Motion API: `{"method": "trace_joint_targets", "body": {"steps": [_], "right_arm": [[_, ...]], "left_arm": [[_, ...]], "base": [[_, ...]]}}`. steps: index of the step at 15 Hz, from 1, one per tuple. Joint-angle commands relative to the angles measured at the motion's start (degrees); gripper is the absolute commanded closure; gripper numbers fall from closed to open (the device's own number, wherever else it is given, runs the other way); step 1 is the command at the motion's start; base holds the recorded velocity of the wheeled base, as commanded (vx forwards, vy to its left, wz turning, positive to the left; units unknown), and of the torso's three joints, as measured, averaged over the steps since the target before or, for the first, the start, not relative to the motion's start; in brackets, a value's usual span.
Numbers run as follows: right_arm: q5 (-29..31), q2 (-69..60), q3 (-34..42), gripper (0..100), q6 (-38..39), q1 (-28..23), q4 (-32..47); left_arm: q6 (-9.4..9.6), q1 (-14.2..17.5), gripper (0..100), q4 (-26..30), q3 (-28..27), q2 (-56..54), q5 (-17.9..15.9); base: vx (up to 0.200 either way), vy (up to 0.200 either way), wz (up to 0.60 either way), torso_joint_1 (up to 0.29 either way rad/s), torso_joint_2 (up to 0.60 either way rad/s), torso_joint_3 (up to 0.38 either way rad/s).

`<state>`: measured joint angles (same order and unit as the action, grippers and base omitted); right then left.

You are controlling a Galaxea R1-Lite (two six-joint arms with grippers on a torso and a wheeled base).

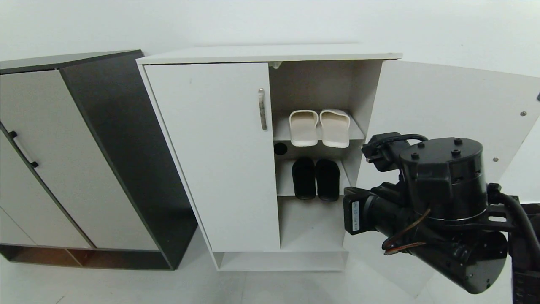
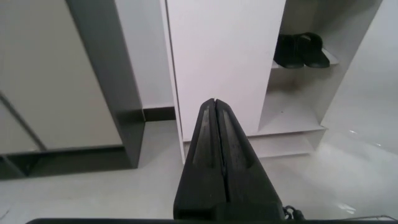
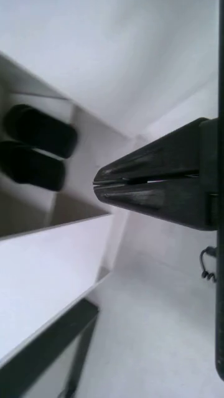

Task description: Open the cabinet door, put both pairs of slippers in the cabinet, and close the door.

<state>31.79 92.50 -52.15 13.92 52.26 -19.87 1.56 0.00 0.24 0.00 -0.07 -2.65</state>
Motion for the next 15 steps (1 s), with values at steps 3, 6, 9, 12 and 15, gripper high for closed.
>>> {"method": "trace_joint_targets", "body": {"steps": [3, 6, 9, 12, 15], "right_arm": [[-0.06, 0.84, 0.74, 100, -0.74, 0.03, -0.08], [-0.06, 0.84, 1.17, 100, -0.74, 0.03, -0.17], [-0.06, 0.84, 1.53, 100, -0.74, 0.03, -0.26], [-0.15, 1.19, 1.53, 100, -0.74, 0.03, -0.26], [-0.15, 2.07, 1.61, 100, -0.74, 0.03, -0.26]], "left_arm": [[0.02, 0.00, 100, 0.02, 0.00, 0.07, 0.01], [0.02, 0.00, 100, 0.02, 0.00, 0.07, 0.01], [0.02, 0.00, 100, 0.02, 0.00, 0.07, 0.01], [0.02, 0.00, 100, 0.02, 0.00, 0.07, 0.01], [0.02, 0.00, 100, 0.02, 0.00, 0.07, 0.01]], "base": [[0.000, 0.000, 0.00, 0.000, 0.00, 0.000], [0.000, 0.000, 0.00, 0.000, 0.00, 0.000], [0.000, 0.000, 0.00, 0.000, 0.00, 0.000], [0.000, 0.000, 0.00, 0.000, 0.00, 0.000], [0.000, 0.000, 0.00, 0.000, 0.00, 0.000]]}}
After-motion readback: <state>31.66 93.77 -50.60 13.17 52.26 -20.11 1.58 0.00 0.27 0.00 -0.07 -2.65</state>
